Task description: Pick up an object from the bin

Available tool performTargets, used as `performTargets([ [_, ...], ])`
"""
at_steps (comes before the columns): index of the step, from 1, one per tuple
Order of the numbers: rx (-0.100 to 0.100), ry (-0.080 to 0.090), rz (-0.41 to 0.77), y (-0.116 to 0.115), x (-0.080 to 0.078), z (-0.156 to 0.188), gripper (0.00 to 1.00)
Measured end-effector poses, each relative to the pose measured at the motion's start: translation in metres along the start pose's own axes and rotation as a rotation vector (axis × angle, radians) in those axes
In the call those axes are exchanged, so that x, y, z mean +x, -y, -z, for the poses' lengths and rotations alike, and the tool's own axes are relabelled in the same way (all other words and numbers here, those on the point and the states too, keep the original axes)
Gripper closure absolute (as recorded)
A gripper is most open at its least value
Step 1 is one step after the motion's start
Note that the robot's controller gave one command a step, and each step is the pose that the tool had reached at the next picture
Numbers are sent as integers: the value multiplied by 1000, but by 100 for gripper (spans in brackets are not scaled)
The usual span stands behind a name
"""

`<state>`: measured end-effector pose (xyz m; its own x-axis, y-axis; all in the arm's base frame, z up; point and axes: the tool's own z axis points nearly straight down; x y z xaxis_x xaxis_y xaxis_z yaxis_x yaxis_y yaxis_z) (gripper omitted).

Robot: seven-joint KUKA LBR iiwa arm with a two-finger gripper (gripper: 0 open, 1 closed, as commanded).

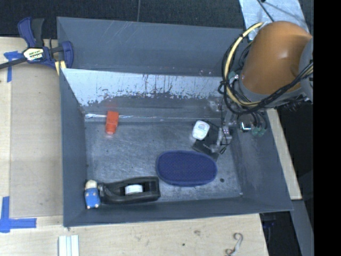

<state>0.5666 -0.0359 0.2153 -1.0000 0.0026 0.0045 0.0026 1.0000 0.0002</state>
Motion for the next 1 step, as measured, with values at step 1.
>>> performTargets([
  [1,1,1,113,45,-3,-129,0],
])
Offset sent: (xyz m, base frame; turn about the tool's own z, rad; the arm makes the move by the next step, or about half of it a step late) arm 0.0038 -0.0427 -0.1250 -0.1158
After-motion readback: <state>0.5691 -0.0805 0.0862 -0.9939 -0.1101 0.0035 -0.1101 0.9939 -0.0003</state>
